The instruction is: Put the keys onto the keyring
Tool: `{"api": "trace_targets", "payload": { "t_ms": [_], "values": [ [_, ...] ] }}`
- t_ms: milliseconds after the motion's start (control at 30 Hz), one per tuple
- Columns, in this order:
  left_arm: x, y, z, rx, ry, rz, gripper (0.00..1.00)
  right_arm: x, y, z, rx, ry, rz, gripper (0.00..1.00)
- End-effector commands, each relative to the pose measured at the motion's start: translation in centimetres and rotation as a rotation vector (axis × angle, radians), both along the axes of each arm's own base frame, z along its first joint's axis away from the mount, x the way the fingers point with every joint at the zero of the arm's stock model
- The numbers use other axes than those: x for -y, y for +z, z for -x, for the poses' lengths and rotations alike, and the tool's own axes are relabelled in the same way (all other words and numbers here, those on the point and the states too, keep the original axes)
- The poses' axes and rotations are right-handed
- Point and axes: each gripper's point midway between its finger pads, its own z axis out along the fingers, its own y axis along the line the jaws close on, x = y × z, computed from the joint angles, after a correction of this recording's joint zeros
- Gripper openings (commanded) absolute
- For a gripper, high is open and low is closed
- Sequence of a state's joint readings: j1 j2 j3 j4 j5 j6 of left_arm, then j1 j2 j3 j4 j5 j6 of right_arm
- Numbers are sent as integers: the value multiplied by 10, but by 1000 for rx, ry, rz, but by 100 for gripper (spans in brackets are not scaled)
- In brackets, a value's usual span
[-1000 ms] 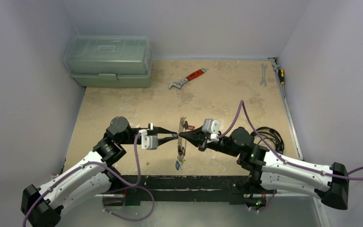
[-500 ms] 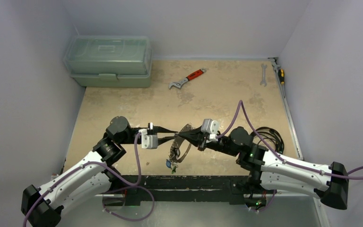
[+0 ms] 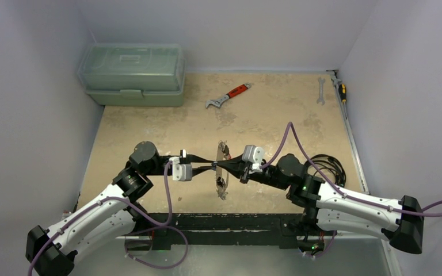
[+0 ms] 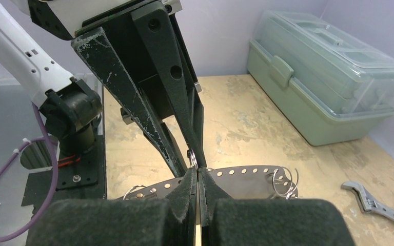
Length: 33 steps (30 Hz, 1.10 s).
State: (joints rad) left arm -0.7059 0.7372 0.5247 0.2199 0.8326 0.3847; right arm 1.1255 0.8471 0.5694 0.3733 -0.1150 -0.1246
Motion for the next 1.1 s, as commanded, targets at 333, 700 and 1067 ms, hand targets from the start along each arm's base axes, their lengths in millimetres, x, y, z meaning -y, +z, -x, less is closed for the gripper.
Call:
{"api": "trace_targets", "payload": {
  "t_ms": [333,700,1067],
  "values": [
    [0,12,7,53,-29,37,25,-3,5,-4,30,-9,12,0],
    [-1,7,1,60,-8,4,0,-4,0,-4,35,-4,35,0],
    [-6,11,-1,102,24,11,0,8,11,-23,-68,-152,-41,53]
  ]
}}
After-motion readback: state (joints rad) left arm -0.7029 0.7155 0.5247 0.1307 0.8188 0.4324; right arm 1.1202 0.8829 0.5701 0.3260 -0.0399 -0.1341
